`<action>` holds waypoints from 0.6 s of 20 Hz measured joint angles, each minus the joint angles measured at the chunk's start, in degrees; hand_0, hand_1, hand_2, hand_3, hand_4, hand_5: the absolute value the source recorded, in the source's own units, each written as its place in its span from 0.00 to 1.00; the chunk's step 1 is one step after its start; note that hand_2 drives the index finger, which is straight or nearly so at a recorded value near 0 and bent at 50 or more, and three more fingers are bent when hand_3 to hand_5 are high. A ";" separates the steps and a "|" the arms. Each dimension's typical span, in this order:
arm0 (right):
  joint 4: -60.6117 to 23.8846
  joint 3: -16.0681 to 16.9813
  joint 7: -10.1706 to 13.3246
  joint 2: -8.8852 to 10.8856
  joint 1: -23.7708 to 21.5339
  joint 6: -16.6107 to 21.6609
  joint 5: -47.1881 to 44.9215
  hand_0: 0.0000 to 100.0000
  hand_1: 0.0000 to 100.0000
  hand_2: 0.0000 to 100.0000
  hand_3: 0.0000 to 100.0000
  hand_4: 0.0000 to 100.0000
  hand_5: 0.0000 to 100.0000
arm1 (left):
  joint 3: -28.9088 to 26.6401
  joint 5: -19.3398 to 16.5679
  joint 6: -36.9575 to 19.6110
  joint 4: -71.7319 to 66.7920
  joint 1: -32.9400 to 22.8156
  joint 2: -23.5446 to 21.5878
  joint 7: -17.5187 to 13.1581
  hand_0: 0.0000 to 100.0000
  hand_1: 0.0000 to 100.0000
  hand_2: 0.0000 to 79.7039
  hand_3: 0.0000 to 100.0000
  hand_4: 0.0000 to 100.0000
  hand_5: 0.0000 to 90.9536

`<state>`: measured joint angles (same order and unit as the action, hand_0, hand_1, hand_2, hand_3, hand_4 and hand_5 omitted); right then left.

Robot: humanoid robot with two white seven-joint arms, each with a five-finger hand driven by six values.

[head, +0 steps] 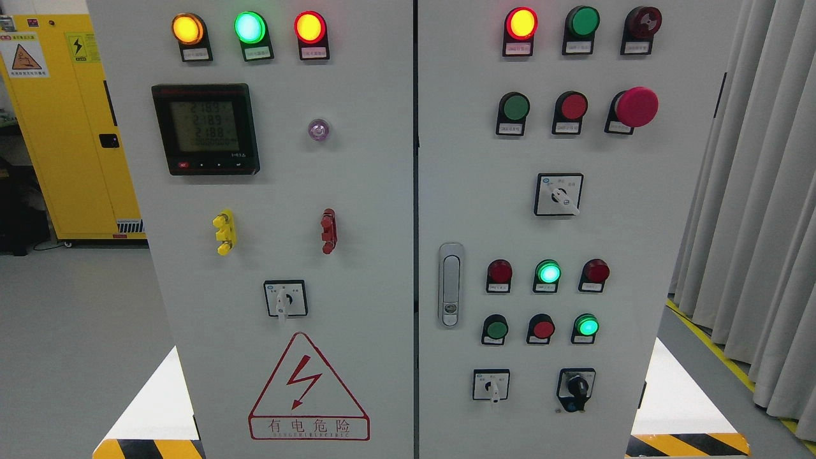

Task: Turn on light switch 1

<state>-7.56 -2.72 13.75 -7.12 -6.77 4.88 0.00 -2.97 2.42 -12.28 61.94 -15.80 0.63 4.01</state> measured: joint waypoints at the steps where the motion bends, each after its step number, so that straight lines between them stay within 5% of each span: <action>1: 0.00 0.00 0.00 0.00 0.00 0.00 0.00 0.00 0.50 0.04 0.00 0.00 0.00 | -0.03 -0.38 0.12 2.36 -0.14 -0.05 0.20 0.22 0.55 0.53 0.53 0.71 0.66; 12: 0.00 0.00 0.00 0.00 0.00 0.00 0.00 0.00 0.50 0.04 0.00 0.00 0.00 | 1.12 -4.00 0.43 26.43 -0.76 -0.41 1.57 0.11 0.63 0.66 0.63 0.75 0.73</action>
<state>-7.56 -2.72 13.75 -7.12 -6.77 4.88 0.00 -1.84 -1.58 -11.85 88.38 -16.56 0.22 5.59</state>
